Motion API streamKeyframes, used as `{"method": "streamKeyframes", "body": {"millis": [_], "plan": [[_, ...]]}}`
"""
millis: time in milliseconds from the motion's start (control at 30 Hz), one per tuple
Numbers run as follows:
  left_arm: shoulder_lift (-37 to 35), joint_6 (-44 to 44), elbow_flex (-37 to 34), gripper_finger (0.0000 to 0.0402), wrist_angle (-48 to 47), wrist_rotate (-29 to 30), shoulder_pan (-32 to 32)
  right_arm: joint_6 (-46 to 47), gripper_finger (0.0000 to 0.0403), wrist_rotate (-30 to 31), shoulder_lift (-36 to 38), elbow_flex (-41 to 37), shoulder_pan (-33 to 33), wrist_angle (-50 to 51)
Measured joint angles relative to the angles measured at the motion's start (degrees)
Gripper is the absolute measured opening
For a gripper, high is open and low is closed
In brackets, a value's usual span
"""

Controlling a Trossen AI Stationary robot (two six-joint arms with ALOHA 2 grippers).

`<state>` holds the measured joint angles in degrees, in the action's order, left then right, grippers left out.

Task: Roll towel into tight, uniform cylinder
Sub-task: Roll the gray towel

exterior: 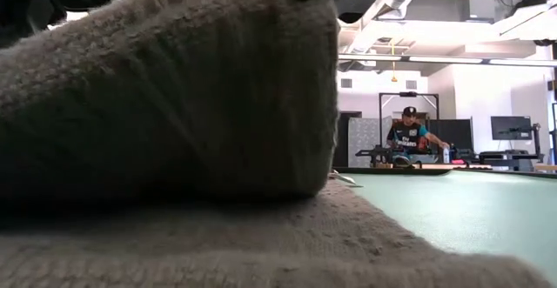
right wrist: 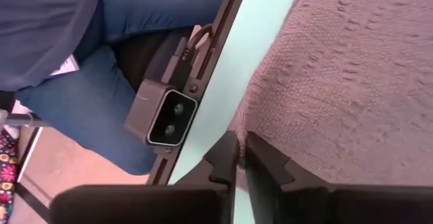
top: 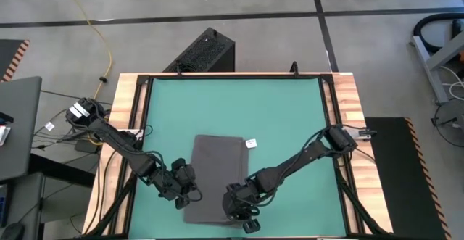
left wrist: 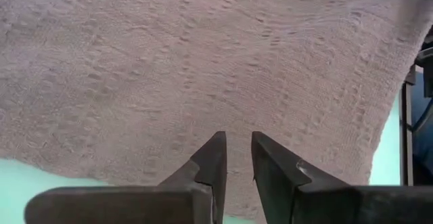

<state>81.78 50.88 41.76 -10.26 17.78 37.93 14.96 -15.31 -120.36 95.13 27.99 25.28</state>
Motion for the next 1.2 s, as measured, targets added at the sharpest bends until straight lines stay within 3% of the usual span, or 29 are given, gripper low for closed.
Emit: {"method": "streamKeyframes", "body": {"millis": [333,433,600,833,900,1033,1200], "plan": [[0.0,-0.68,0.0,0.0057,0.89,0.47,0.0,0.17,0.0198,0.54,0.01,0.0,1.33,-0.02],[0.0,-1.82,0.0,0.0057,0.75,-0.05,0.0,-2.38,0.0223,4.44,0.08,0.01,1.16,1.79],[0.0,-3.08,0.0,0.0057,0.83,-0.07,0.0,-3.84,0.0222,15.39,1.49,0.02,-1.7,9.33],[-0.02,-5.45,0.0,0.0057,2.27,1.47,0.0,-6.51,0.0213,18.28,3.1,0.0,-9.86,25.69],[-0.02,-5.6,0.0,0.0057,2.12,3.52,0.0,-6.2,0.0212,22.29,3.09,-0.02,-11.04,26.88],[-0.04,-5.36,0.0,0.0057,2.09,7.23,0.0,1.82,0.0212,29.5,3.17,-1.66,-13.08,26.07],[-0.24,-4.23,-0.01,0.0057,2.59,7.48,-0.02,19.81,0.0212,27.1,3.08,-7.36,-15.17,23.74]]}}
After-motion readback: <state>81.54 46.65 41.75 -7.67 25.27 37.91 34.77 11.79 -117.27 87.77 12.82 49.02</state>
